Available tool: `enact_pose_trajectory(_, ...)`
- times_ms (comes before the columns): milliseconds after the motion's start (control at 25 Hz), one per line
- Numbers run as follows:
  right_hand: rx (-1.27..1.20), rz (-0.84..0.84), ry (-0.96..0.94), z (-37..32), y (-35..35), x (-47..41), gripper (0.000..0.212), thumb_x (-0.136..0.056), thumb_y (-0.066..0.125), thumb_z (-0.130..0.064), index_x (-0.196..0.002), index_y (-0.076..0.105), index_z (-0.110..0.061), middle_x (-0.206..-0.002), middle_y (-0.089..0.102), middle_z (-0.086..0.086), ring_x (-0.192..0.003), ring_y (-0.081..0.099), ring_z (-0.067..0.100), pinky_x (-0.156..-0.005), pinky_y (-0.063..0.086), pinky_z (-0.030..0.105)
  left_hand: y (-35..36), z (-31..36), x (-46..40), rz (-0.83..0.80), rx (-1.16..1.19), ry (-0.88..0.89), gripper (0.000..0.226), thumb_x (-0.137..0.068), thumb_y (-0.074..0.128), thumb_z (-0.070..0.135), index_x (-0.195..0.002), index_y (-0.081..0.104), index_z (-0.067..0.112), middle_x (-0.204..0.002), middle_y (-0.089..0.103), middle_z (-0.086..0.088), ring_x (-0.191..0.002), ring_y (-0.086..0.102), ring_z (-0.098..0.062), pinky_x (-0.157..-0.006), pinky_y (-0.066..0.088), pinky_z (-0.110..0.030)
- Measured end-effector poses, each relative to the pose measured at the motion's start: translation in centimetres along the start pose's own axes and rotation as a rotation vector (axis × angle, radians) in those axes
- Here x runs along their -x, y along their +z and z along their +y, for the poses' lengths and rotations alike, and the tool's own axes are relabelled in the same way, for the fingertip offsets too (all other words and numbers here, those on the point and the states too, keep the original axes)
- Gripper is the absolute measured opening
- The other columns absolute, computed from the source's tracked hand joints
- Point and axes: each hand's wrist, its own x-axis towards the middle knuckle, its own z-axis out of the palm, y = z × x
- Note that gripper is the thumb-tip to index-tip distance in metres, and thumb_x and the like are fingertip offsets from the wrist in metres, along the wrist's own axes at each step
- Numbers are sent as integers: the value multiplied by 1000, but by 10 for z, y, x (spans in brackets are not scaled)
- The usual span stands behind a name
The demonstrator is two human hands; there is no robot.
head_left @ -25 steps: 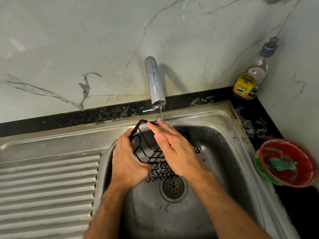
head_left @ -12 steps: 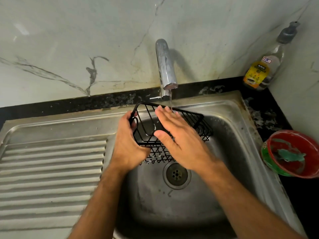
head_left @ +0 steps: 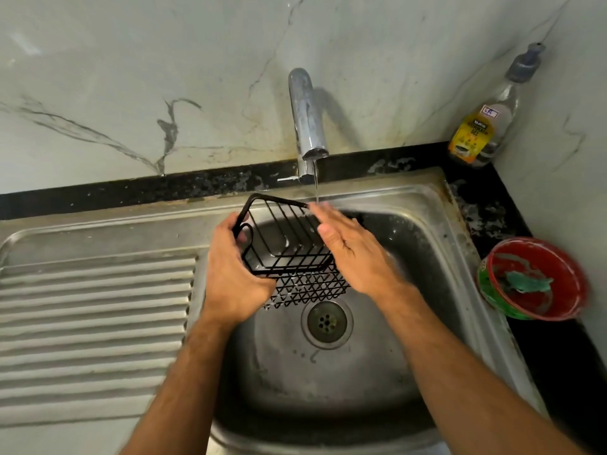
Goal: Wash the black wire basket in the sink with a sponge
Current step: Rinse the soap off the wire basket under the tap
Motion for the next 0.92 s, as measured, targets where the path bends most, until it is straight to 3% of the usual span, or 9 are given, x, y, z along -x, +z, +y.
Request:
enact_pose_trajectory(120, 120, -76, 154, -4, 0, -5, 69, -97, 13, -63, -157, 20, -30, -164, 16, -9, -152, 11, 11, -125, 5, 36, -2, -1, 11, 41, 45, 16, 102, -54, 83, -15, -137, 36, 21, -129, 59, 5, -124, 59, -5, -93, 49, -14)
enact_pose_trajectory(280, 209, -29, -119, -44, 18, -1, 77, -94, 7, -67, -157, 21, -24, -165, 16, -3, -153, 9, 12, -126, 5, 36, -1, 6, 16, 72, 75, 93, 92, -54, 74, 4, -135, 30, 10, -121, 56, 21, -114, 55, 16, -93, 42, -4)
enact_pose_trajectory(360, 149, -5, -193, -32, 9, -2, 71, -97, 16, -67, -154, 33, -28, -161, 29, -5, -151, 19, 7, -125, 16, 34, -5, 7, 17, 86, 95, 113, 91, -54, 74, 4, -135, 33, 11, -123, 60, 27, -118, 58, 7, -95, 45, -9)
enact_pose_trajectory(400, 150, 0, -222, -21, 5, -2, 69, -98, 17, -67, -151, 40, -29, -158, 37, -6, -149, 24, 5, -124, 20, 35, -6, 5, 17, 92, 100, 112, 93, -53, 76, 5, -136, 35, 13, -126, 61, 21, -120, 59, -1, -97, 46, -14)
enact_pose_trajectory(520, 270, 34, -185, -13, 6, 6, 70, -97, 6, -69, -150, 39, -37, -155, 42, -12, -149, 23, 4, -124, 4, 52, -1, 1, 21, 85, 108, 86, 98, -49, 77, 19, -139, 37, 16, -132, 59, -5, -125, 60, -15, -104, 49, -26)
enact_pose_trajectory(600, 234, 39, -20, -33, 16, 12, 66, -98, 6, -63, -156, 23, -37, -157, 36, -12, -153, 11, 10, -122, -9, 56, 2, 3, 25, 93, 75, 60, 99, -49, 76, 24, -140, 38, 16, -133, 58, -9, -126, 60, -16, -107, 49, -32)
enact_pose_trajectory(680, 207, 8, 70, -54, 22, 13, 62, -102, 11, -52, -159, 11, -30, -163, 23, -5, -154, -1, 15, -122, -12, 52, 1, 2, 27, 119, 8, 71, 93, -52, 76, 30, -137, 38, 28, -131, 58, -5, -124, 60, -15, -106, 50, -34)
enact_pose_trajectory(760, 204, -5, -6, -70, 24, 14, 65, -100, 11, -57, -159, 10, -29, -167, 3, -3, -153, -8, 14, -121, -16, 48, -1, 3, 24, 111, -73, 91, 90, -57, 80, 32, -136, 36, 37, -131, 58, -5, -122, 62, -18, -103, 52, -41)
enact_pose_trajectory(920, 350, -99, -289, -75, 21, 8, 64, -102, 22, -58, -158, -1, -39, -167, -6, 2, -153, -7, 14, -125, -3, 39, 2, 5, 11, 61, -221, 82, 99, -61, 83, 25, -147, 34, 19, -137, 55, -4, -126, 58, -22, -102, 51, -50)
